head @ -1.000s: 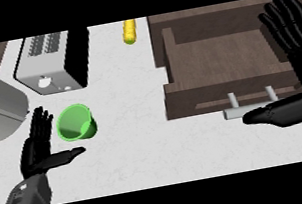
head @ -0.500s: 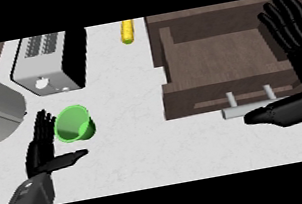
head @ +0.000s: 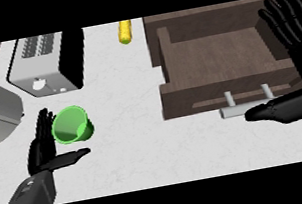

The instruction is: Pick up the cup, place it into the drawer and close the drawer

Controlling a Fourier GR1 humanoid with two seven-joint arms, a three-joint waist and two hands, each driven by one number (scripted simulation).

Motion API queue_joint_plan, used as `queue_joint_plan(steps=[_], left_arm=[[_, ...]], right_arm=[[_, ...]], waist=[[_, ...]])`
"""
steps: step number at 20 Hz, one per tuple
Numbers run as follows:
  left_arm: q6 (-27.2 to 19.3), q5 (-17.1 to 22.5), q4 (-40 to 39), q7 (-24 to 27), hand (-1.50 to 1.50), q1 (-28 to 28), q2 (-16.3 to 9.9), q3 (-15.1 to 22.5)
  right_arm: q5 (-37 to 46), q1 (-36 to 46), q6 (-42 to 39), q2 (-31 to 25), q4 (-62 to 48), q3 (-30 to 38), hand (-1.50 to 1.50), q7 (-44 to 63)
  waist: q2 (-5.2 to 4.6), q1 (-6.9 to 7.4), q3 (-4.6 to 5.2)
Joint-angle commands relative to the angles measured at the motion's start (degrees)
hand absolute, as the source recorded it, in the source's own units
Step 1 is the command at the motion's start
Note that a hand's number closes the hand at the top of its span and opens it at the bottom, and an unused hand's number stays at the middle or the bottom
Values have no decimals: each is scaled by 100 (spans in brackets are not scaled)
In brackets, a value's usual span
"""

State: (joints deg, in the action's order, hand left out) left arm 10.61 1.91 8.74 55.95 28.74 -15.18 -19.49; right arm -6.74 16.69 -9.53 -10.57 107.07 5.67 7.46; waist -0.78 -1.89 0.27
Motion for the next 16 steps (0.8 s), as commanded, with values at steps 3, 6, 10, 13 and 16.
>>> queue_joint_plan(steps=[3, 6, 10, 13, 16], left_arm=[[153, -67, -128, 205, -150, 170, 214, 39], [514, -19, -73, 429, -150, 54, 230, 3], [1183, 69, 28, 79, 150, 424, 137, -28], [294, -153, 353, 1048, 150, 89, 369, 125], [-873, -105, 412, 1095, 150, 203, 511, -42]], right_arm=[[69, -4, -8, -36, 9, 5, -150, -15], [-2, -177, -90, -58, 114, 31, -150, -37], [-5, 163, -73, -104, -177, 68, -150, 28], [-160, 162, -204, -245, -251, 248, -150, -14], [-86, 210, -135, -183, -116, 107, -150, 139]], waist=[[-8, -25, 1], [-9, -40, 3], [-25, -17, 5], [-18, -14, 1], [-14, -26, 1]])
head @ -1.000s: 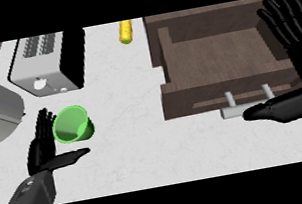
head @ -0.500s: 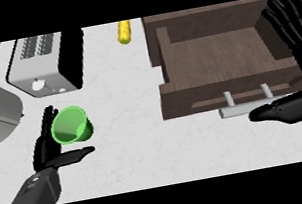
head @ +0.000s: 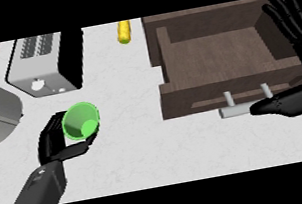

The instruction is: Pick up the cup, place it into the drawer and close the drawer

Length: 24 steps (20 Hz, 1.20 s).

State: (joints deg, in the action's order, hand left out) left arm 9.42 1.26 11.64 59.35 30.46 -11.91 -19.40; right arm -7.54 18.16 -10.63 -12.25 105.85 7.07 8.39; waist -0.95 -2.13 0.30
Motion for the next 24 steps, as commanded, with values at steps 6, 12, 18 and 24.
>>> queue_joint_plan(steps=[6, 12, 18, 24], left_arm=[[-233, 250, 356, 888, 150, 359, 178, -314], [52, 357, 539, 1260, 150, 117, 307, -375], [46, 110, 1063, 337, 150, 757, 563, 134], [-244, 110, 2209, -631, 150, 1155, 1021, 548]], right_arm=[[88, -27, 62, 90, 38, -79, -150, -41], [132, -269, 70, 178, -49, -33, -150, -319], [-171, -182, -32, -108, 369, 155, -150, 296], [237, -645, 35, 97, 128, 59, -150, -341]], waist=[[27, 39, -7], [47, 95, -14], [107, 133, -26], [143, 247, -37]])
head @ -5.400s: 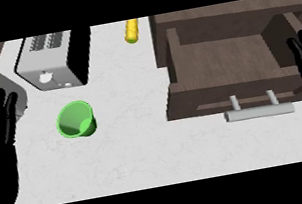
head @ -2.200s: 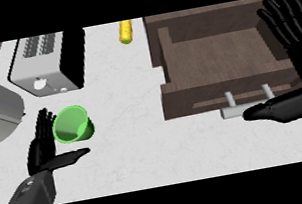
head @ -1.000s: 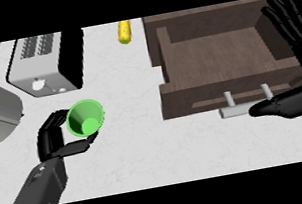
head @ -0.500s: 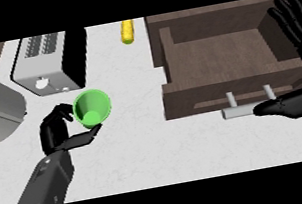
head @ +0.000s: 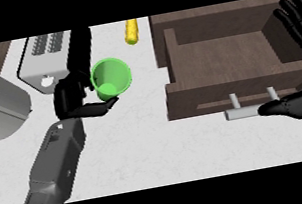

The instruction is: Pick up the cup, place it into the drawer and close the drawer

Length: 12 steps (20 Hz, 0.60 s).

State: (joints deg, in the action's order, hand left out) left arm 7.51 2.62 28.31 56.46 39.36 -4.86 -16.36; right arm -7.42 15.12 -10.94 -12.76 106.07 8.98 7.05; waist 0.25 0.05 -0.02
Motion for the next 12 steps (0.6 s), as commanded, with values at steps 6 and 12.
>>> queue_joint_plan(steps=[6, 12], left_arm=[[-454, 181, 1483, -2013, 150, 1108, 475, 571], [-1459, 539, 1746, -3104, 150, 1922, 483, 1352]], right_arm=[[-95, 146, 14, -123, -24, 182, -150, 153], [212, -101, 67, 118, -128, -55, -150, -309]], waist=[[22, 37, -3], [-11, -70, 0]])
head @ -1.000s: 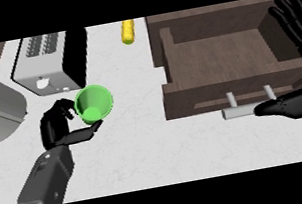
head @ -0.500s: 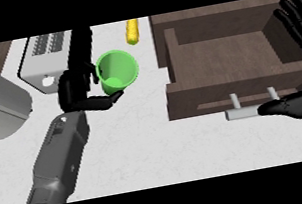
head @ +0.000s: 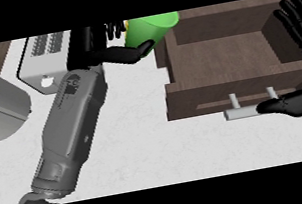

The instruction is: Pick up the cup, place it into the drawer and close the drawer

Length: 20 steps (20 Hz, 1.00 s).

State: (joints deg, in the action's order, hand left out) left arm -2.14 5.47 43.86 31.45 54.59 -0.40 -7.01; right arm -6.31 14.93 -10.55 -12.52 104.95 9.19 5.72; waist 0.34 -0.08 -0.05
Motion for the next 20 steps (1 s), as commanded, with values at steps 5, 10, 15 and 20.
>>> queue_joint_plan(steps=[5, 10, 15, 20], left_arm=[[-1070, 203, -531, -1325, 150, 1589, 40, 406], [-1639, 659, -1439, -1620, 150, 2005, 40, 1142], [-1823, 813, -2317, -1800, 150, 2415, 40, 1414], [-1337, 996, -2700, -1883, 150, 2213, 40, 2029]], right_arm=[[-74, 44, -86, -106, 31, 77, -150, 62], [15, 128, -158, -17, -401, 28, -150, -418], [-121, 100, -196, 32, -196, -36, -150, -262], [-160, 542, -278, -75, -355, -66, -150, -209]], waist=[[-59, -155, 1], [-103, -292, -4], [-152, -509, -7], [-247, -804, -11]])
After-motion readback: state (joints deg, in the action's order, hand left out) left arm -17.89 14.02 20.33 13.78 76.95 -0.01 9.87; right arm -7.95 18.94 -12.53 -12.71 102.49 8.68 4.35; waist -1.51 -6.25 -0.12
